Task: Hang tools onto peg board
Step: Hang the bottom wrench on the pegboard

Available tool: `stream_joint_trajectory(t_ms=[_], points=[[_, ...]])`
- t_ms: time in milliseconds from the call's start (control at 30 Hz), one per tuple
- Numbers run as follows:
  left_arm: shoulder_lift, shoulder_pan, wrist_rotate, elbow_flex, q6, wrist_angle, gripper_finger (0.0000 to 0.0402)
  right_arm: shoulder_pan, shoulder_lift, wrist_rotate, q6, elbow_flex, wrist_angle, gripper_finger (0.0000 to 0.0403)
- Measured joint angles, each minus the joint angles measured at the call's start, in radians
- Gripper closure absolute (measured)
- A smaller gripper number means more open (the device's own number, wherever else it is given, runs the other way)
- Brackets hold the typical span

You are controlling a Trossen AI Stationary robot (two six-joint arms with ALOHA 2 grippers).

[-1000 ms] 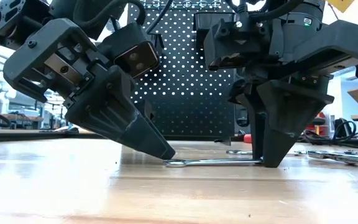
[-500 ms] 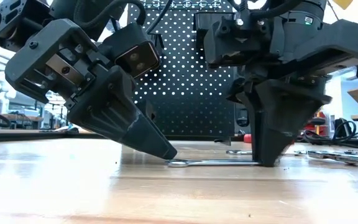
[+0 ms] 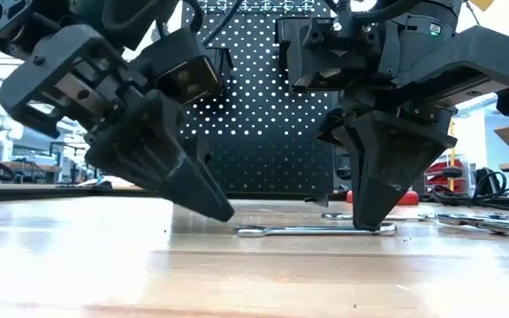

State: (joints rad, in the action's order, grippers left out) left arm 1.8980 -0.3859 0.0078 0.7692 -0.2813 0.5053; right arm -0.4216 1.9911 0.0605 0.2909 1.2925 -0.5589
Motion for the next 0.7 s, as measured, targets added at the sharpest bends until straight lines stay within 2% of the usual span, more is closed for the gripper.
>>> stream_joint_trajectory(t_ms=[167,333,500,700], points=[[-0.001,0.0,-0.004,0.0,0.0,-0.008,0.0249,-0.001,-0.007,-0.007,-0.017,-0.001,0.063,0.0399],[-0.001,-0.001,-0.011,0.001,-0.005,0.015,0.0248,-0.001,-0.007,0.016,-0.018,-0.001,0.064,0.0365],[-0.002,-0.006,-0.004,0.001,-0.026,0.021,0.0229,0.01,-0.008,0.047,0.011,-0.001,0.065,0.0332],[0.005,-0.008,-0.005,0.003,-0.053,0.032,0.0214,0.022,-0.009,0.076,0.017,0.0,0.073,0.0317]])
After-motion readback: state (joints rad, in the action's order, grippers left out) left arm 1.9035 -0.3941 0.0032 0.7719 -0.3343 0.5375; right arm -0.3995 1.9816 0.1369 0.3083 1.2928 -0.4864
